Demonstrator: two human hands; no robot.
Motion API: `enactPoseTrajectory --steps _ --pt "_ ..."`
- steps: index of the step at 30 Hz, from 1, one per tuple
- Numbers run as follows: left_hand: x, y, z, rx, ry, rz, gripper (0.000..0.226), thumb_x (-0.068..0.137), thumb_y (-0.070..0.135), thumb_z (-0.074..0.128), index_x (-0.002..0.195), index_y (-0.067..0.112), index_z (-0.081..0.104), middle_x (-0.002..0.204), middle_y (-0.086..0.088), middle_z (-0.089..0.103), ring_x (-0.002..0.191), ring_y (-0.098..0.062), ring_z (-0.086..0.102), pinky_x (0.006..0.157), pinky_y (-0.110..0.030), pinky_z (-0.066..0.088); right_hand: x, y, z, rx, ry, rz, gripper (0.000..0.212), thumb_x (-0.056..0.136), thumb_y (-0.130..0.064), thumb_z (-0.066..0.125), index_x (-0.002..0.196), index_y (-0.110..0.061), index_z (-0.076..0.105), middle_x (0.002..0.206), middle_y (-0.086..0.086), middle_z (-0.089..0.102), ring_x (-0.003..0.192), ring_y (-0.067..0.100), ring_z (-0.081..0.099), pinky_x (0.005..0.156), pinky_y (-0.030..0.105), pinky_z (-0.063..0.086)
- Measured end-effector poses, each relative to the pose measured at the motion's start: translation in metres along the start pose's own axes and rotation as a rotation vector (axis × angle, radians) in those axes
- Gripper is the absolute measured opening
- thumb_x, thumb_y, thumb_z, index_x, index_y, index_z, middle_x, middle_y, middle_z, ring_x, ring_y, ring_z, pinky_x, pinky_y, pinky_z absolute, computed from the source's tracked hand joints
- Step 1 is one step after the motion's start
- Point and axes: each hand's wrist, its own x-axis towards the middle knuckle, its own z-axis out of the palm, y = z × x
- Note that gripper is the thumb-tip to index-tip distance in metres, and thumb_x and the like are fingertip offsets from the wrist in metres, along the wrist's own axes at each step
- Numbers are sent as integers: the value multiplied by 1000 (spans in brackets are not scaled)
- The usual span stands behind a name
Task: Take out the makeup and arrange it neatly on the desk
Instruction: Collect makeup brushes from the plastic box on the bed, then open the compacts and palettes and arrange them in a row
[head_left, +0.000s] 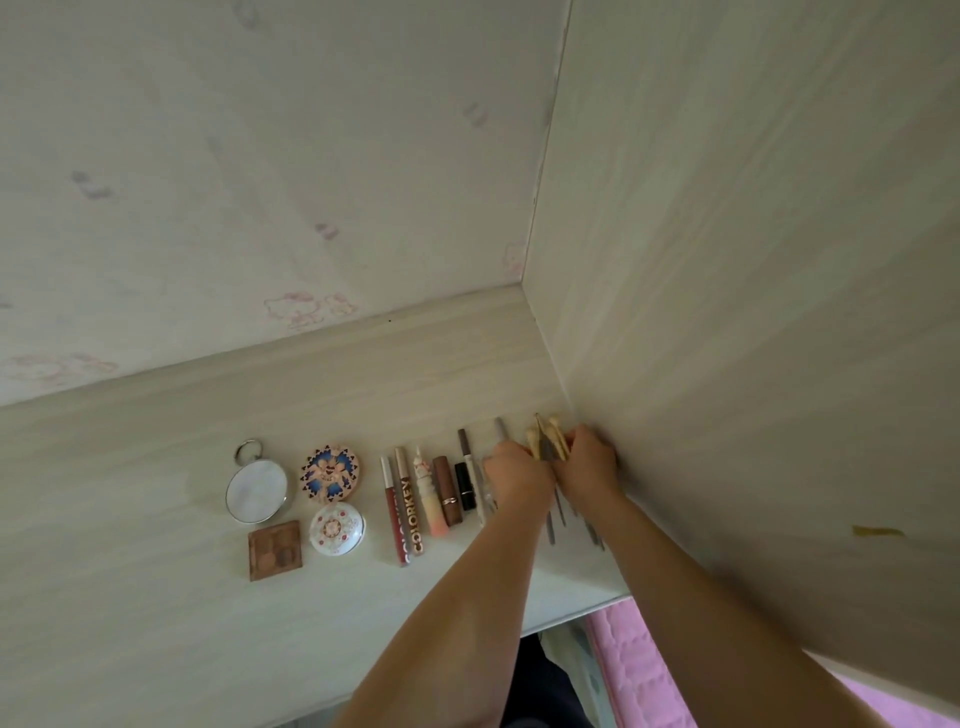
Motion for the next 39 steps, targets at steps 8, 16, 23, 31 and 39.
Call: enactPoseTrajectory --steps 8,16,23,31,39 --pt "4 1 0 52 65 5 25 90 5 48 109 5 64 113 -13 66 113 -28 59 91 -29 47 -1 -2 -5 -31 -20 -64 33 87 -3 57 120 0 51 119 17 60 108 31 57 82 27 41" --pt "-3 -2 -2 53 36 59 29 90 7 47 114 12 64 118 -11 63 105 -22 61 71 -21 38 -7 1 -7 -154 -40 -108 32 87 -9 60 118 -2 53 114 15 63 104 31 61 75 26 43" --pt "-11 -12 -36 111 165 299 22 94 9 46 109 9 62 104 -11 66 87 -22 61 68 -22 41 -16 3 -4 -316 25 -269 23 89 -13 52 110 -6 54 110 16 61 100 33 59 70 27 35" --pt "-28 -52 -97 158 285 391 23 90 9 49 104 13 67 91 -5 69 77 -21 62 69 -29 50 -42 -14 4 -477 44 -489 36 95 -16 44 129 -8 45 129 12 49 115 30 48 85 37 45" --pt "-37 -111 -158 194 403 318 26 91 13 47 109 18 65 92 1 66 85 -16 60 72 -26 46 -75 -45 38 -570 15 -688 29 95 -20 43 122 -8 48 121 10 53 111 28 49 86 35 44"
